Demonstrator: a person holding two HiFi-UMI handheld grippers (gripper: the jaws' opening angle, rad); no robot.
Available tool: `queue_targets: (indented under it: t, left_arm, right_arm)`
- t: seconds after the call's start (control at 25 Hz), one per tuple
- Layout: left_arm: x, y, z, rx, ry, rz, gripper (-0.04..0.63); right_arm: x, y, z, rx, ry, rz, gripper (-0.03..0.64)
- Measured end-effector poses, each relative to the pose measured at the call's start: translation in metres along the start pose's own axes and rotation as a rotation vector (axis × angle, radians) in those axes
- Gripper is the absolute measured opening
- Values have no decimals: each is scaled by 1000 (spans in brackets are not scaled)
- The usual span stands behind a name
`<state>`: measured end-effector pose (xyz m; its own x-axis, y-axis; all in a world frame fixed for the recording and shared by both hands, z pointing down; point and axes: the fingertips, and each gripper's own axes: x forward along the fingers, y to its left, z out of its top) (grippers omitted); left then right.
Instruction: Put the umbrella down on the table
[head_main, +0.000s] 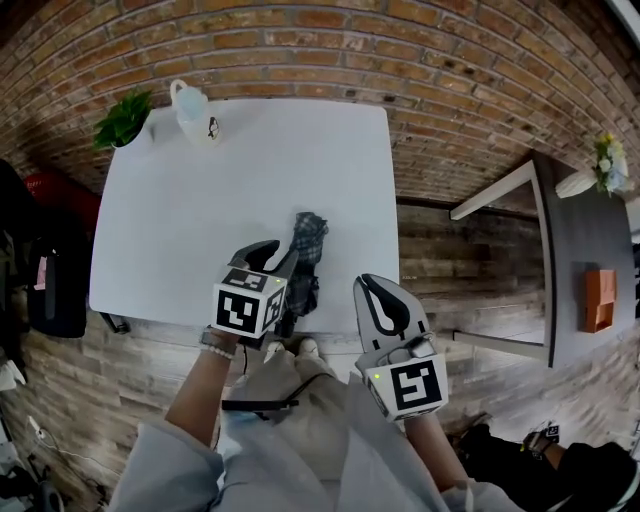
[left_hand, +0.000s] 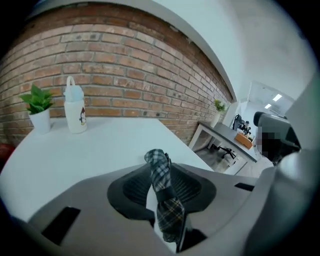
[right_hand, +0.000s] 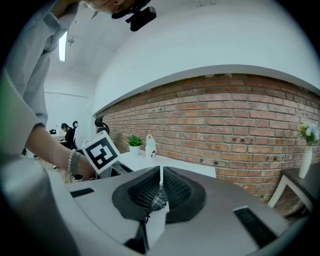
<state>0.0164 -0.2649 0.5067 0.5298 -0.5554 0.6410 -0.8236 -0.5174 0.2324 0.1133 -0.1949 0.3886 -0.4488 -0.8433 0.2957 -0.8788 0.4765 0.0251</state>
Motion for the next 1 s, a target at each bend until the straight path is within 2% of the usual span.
queue_targets:
  t: [0.04, 0.12, 0.24, 0.6, 0.8, 1.0]
  left_arm:
    - [-9, 2, 7, 6, -34, 7, 113]
    - [-27, 2, 20, 4, -96, 5, 58]
    - [-52, 0, 38, 22, -162, 0, 41]
    - [-130, -12, 96, 106, -353, 1, 31]
    - [-164, -16, 110, 155, -418, 2, 29]
    - [-191, -21, 117, 213, -467, 35, 29]
  right_arm:
    - [0, 0, 5, -2, -8, -8, 46]
    - [-1, 0, 14, 1, -26, -23, 46]
    - [-2, 1, 28, -7, -47, -34, 46]
    - [-2, 10, 71, -51, -125, -38, 46]
    - [-5, 15, 89, -69, -161, -36, 46]
    - [-10, 22, 99, -86, -176, -29, 46]
